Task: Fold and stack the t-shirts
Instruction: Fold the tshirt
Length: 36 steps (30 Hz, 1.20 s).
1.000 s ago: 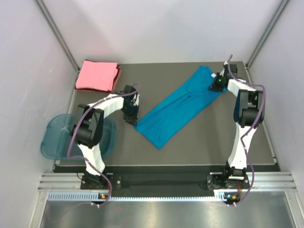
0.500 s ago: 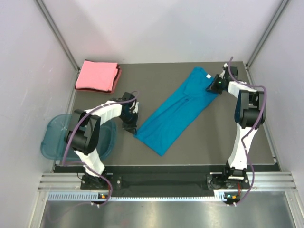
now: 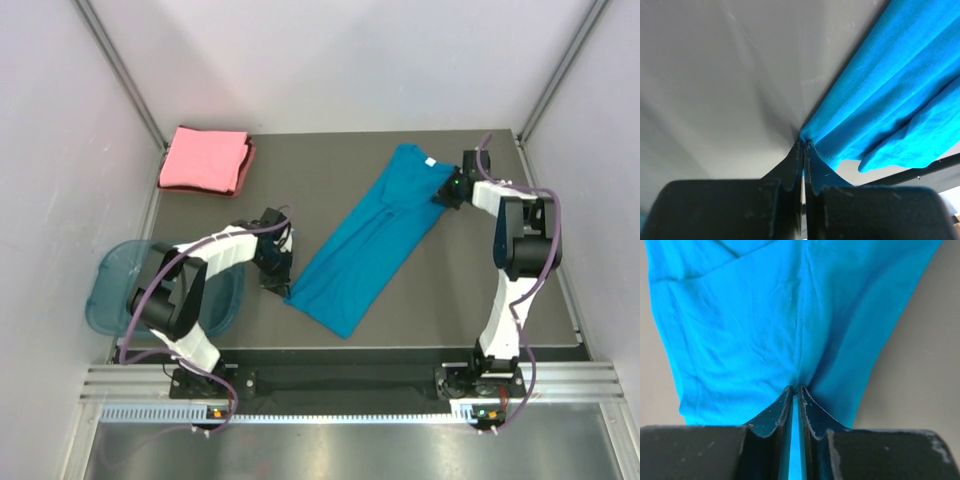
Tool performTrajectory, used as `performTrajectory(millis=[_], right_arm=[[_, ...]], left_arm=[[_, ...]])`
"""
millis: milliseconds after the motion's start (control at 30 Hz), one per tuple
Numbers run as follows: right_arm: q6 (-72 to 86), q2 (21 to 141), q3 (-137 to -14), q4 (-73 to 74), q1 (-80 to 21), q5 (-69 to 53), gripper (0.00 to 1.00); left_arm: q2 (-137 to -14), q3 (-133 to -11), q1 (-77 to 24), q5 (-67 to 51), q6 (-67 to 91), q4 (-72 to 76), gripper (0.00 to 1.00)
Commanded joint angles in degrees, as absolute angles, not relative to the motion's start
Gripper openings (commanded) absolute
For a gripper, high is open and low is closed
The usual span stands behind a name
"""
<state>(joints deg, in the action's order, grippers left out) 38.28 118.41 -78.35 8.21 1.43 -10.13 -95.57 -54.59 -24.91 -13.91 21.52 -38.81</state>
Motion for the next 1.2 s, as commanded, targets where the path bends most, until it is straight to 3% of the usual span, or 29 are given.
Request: performTrajectory(millis=[0, 300, 467, 700, 933, 1167], right_arm=[[39.30, 121.53, -82.59, 9.40, -1.21, -5.37, 0.08], [26.55, 132.61, -99.65, 19.86, -0.97, -9.23, 0.10], [24.97, 137.98, -110.11, 21.35, -1.49, -14.93, 0.13], [24.08, 144.83, -121.45, 22.94, -2.46, -20.39, 0.14], [22.77, 146.86, -124.27, 21.01, -3.43, -22.85, 0.17], [21.09, 144.68, -126.12, 22.32, -3.78, -23.47, 0.29]], left_arm=[[-92.64, -53.00, -26.72, -14.24, 23.81, -38.85, 0.00], [-88.69, -46.42, -33.66, -14.59, 37.78, -29.45, 0.00], [-87.89, -45.61, -36.38, -15.20, 43.41, -25.05, 0.16], [-90.34, -53.43, -36.47, -12.21, 39.82, -31.11, 0.26], [-91.84, -58.88, -36.39, -12.66, 36.65, -31.38, 0.33], [-96.15, -63.54, -34.28, -15.89, 30.34, -30.77, 0.36]])
